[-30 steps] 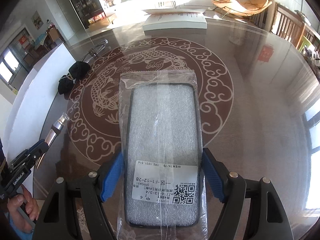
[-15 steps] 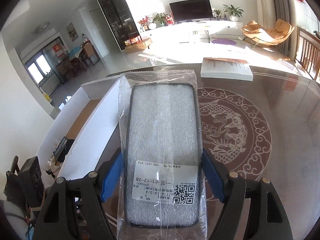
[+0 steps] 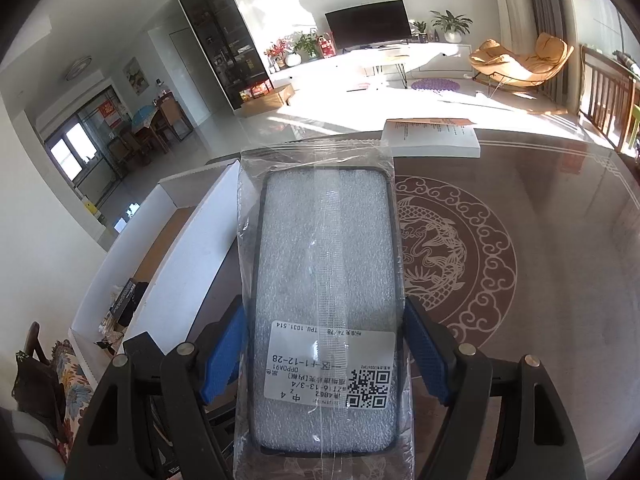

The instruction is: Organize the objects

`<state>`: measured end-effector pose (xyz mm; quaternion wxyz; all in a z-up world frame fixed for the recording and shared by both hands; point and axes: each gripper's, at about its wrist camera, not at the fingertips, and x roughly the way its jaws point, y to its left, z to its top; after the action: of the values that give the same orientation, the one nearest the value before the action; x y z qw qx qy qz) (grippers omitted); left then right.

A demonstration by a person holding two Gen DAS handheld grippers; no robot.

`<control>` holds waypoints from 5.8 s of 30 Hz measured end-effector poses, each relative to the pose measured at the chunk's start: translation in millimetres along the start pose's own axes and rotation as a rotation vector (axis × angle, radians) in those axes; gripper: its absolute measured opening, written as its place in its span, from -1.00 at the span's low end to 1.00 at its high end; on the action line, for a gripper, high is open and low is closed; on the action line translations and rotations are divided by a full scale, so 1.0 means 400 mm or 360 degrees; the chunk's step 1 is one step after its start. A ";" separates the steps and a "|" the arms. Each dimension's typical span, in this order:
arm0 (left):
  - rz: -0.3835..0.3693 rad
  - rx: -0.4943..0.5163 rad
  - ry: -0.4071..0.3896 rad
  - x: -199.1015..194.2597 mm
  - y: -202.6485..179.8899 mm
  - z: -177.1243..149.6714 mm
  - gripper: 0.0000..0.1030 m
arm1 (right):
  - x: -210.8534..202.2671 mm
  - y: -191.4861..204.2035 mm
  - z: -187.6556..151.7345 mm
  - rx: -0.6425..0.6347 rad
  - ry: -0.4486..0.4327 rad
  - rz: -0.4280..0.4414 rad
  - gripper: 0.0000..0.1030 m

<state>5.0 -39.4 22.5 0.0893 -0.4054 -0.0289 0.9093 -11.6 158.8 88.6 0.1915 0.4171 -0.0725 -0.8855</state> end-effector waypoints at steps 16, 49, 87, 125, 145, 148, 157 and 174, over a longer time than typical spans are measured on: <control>0.0320 -0.0662 -0.0344 -0.459 0.599 0.062 -0.53 | 0.220 0.626 0.044 -0.0360 0.0207 0.0653 0.47; 0.0455 -0.0215 -0.0214 -0.348 0.268 0.090 0.87 | 0.282 -0.063 -0.185 -0.0160 0.0129 -0.0387 1.00; 0.0406 0.0096 0.0089 0.116 0.080 0.117 -0.40 | 0.290 -0.146 -0.242 -0.0208 0.0126 -0.0594 1.00; 0.0337 -0.0094 0.0199 0.091 0.116 0.000 1.00 | 0.499 -0.026 0.131 -0.0390 0.0397 -0.0297 1.00; 0.0331 -0.0094 0.0198 0.093 0.112 0.003 1.00 | 0.887 0.140 0.350 -0.0186 0.0557 -0.0287 -0.68; 0.0331 -0.0094 0.0198 0.093 0.112 0.003 1.00 | 0.846 0.103 0.312 -0.0227 0.0552 -0.0297 -0.72; 0.0331 -0.0094 0.0197 0.093 0.112 0.002 1.00 | 0.552 -0.149 0.099 -0.0152 0.0491 -0.0376 -0.72; 0.0330 -0.0093 0.0196 0.092 0.112 0.000 1.00 | 0.186 -0.257 -0.254 -0.0087 0.0136 -0.0410 -0.14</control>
<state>-25.3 -76.7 -9.9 -0.0156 -0.4636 -0.0077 0.8859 -5.4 226.5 -59.4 0.0905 0.4550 0.0139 -0.8858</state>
